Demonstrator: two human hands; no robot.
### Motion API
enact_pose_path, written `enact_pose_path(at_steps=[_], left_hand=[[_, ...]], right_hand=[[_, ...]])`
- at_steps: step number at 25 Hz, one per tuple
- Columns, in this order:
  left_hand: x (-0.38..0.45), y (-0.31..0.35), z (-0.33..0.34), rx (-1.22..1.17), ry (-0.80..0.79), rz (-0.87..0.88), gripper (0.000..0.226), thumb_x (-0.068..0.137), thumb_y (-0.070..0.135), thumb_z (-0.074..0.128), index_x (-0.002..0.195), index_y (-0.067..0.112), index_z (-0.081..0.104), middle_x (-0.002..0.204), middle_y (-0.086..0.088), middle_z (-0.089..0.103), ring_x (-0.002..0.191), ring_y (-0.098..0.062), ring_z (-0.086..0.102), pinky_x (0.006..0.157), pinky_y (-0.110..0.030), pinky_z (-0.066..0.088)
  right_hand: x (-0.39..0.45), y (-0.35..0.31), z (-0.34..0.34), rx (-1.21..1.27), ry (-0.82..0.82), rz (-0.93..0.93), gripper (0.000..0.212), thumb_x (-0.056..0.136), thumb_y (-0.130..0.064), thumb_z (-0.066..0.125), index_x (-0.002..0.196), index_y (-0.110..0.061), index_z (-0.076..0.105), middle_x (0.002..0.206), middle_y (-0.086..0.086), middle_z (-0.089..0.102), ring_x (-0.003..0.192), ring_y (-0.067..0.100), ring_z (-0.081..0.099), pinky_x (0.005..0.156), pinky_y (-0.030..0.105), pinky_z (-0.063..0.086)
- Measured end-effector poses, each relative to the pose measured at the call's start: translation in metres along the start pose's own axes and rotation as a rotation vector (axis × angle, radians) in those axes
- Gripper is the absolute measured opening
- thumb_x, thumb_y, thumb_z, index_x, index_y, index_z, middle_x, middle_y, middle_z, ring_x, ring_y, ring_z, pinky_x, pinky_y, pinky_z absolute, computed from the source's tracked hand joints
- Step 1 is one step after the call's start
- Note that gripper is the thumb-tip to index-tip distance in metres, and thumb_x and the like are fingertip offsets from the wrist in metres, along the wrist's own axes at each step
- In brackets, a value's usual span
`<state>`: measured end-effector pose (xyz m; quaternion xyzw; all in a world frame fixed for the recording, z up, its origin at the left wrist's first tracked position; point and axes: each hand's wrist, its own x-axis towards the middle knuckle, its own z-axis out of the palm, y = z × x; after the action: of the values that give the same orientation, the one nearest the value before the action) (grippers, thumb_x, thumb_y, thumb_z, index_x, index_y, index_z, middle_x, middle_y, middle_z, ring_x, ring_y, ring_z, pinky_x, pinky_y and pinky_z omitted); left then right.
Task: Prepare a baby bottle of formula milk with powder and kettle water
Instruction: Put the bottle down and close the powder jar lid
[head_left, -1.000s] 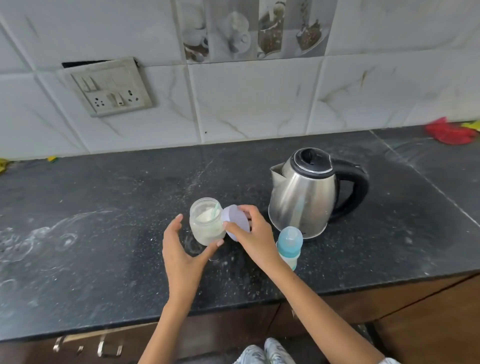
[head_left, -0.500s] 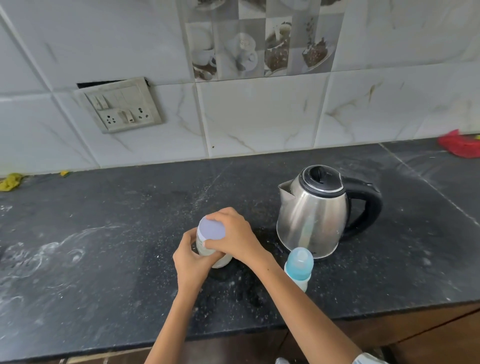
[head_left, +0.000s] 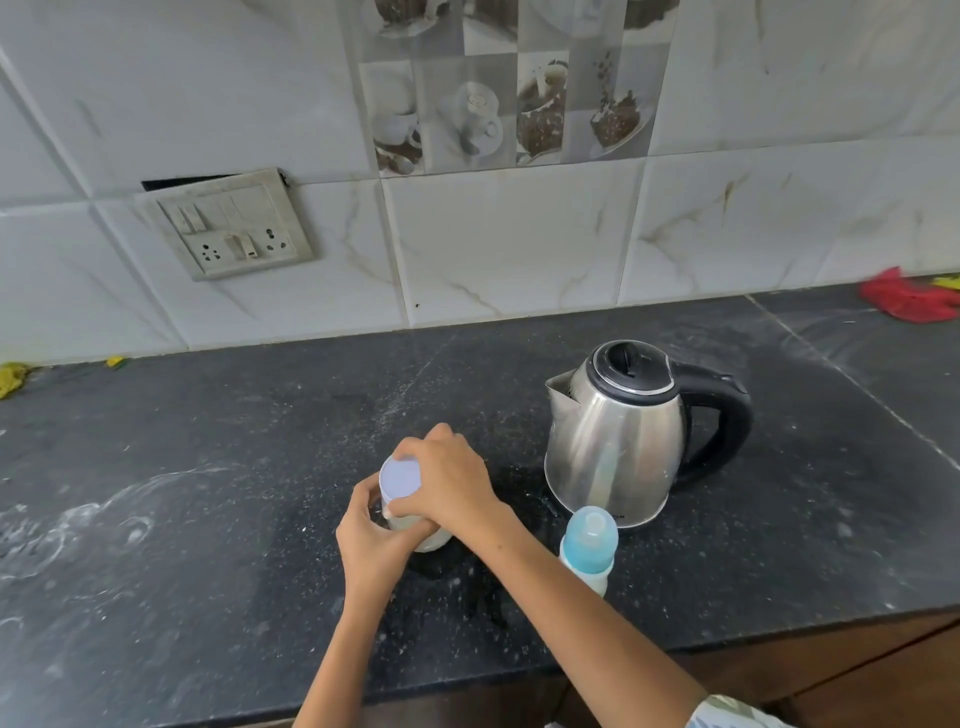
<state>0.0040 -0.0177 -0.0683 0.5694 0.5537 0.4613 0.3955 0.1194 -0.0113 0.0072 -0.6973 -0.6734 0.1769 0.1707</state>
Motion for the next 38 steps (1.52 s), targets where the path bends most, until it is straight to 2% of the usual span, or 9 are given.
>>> enact_pose_path(at_steps=[3, 6, 10, 15, 20, 25, 30, 33, 38], left_hand=[[-0.001, 0.000, 0.001, -0.001, 0.008, -0.001, 0.065, 0.046, 0.039, 0.085, 0.105, 0.032, 0.057, 0.095, 0.010, 0.067, 0.089, -0.007, 0.063, 0.064, -0.020, 0.045], [0.000, -0.001, 0.000, 0.000, -0.006, -0.002, 0.068, 0.051, 0.029, 0.092, 0.109, 0.031, 0.056, 0.101, 0.013, 0.065, 0.095, -0.002, 0.060, 0.072, -0.021, 0.045], [-0.002, 0.002, 0.002, -0.002, 0.008, 0.017, 0.068, 0.047, 0.042, 0.081, 0.109, 0.034, 0.056, 0.100, 0.016, 0.065, 0.093, 0.009, 0.058, 0.069, -0.013, 0.043], [0.000, 0.000, 0.001, 0.028, 0.012, 0.019, 0.068, 0.052, 0.030, 0.093, 0.109, 0.032, 0.056, 0.100, 0.016, 0.065, 0.094, 0.010, 0.057, 0.070, -0.012, 0.041], [-0.001, 0.000, 0.001, 0.053, 0.019, 0.034, 0.065, 0.057, 0.024, 0.091, 0.111, 0.028, 0.056, 0.103, 0.014, 0.065, 0.093, 0.011, 0.057, 0.070, -0.010, 0.041], [0.001, -0.002, -0.001, 0.060, 0.017, 0.045, 0.065, 0.056, 0.028, 0.092, 0.110, 0.028, 0.056, 0.100, 0.018, 0.063, 0.095, 0.006, 0.058, 0.071, -0.011, 0.041], [0.003, -0.006, -0.002, 0.068, 0.036, 0.061, 0.053, 0.064, 0.008, 0.082, 0.109, 0.026, 0.060, 0.096, 0.012, 0.067, 0.091, 0.003, 0.061, 0.067, -0.012, 0.043], [0.003, -0.004, 0.002, 0.066, 0.053, 0.051, 0.048, 0.065, 0.009, 0.079, 0.106, 0.028, 0.061, 0.093, 0.014, 0.067, 0.088, 0.001, 0.061, 0.069, -0.015, 0.043], [0.001, -0.006, 0.006, 0.014, 0.094, 0.035, 0.025, 0.085, 0.011, 0.065, 0.100, 0.031, 0.061, 0.084, 0.009, 0.068, 0.073, -0.010, 0.060, 0.063, -0.022, 0.043]], right_hand=[[-0.008, -0.001, 0.012, -0.123, 0.142, 0.073, 0.075, 0.071, -0.072, 0.065, 0.122, -0.018, 0.051, 0.116, 0.013, 0.051, 0.106, 0.030, 0.051, 0.076, 0.039, 0.047], [-0.014, 0.018, 0.010, 0.054, 0.236, 0.071, 0.060, 0.075, -0.071, 0.062, 0.100, -0.016, 0.058, 0.109, 0.004, 0.055, 0.104, 0.023, 0.055, 0.075, 0.035, 0.048], [-0.019, 0.025, 0.013, 0.448, -0.062, -0.024, 0.057, 0.081, -0.045, 0.073, 0.130, -0.021, 0.054, 0.151, -0.005, 0.033, 0.135, 0.019, 0.037, 0.105, 0.037, 0.041], [-0.029, 0.032, 0.016, 0.384, 0.279, 0.042, 0.039, 0.078, -0.049, 0.072, 0.104, -0.022, 0.064, 0.112, -0.003, 0.050, 0.106, 0.014, 0.053, 0.087, 0.029, 0.049], [-0.027, 0.031, 0.020, 0.605, -0.034, -0.003, 0.064, 0.087, -0.042, 0.068, 0.142, -0.019, 0.043, 0.150, -0.004, 0.038, 0.136, 0.015, 0.037, 0.111, 0.034, 0.037], [-0.040, 0.043, 0.031, 0.528, 0.389, -0.019, 0.042, 0.077, -0.041, 0.075, 0.112, -0.023, 0.060, 0.122, -0.004, 0.054, 0.115, 0.009, 0.051, 0.093, 0.028, 0.048], [-0.015, 0.030, 0.024, 0.386, -0.060, -0.219, 0.064, 0.088, -0.030, 0.069, 0.145, -0.025, 0.041, 0.163, -0.005, 0.007, 0.149, 0.016, 0.004, 0.117, 0.043, 0.025], [-0.014, 0.029, 0.034, 0.196, 0.002, -0.274, 0.054, 0.096, -0.027, 0.058, 0.146, -0.018, 0.039, 0.157, 0.007, 0.016, 0.143, 0.027, 0.012, 0.114, 0.048, 0.033], [-0.017, -0.010, 0.068, 0.082, 0.290, 0.070, 0.053, 0.098, -0.032, 0.054, 0.145, -0.017, 0.035, 0.154, 0.015, 0.017, 0.134, 0.032, 0.024, 0.107, 0.045, 0.040]])
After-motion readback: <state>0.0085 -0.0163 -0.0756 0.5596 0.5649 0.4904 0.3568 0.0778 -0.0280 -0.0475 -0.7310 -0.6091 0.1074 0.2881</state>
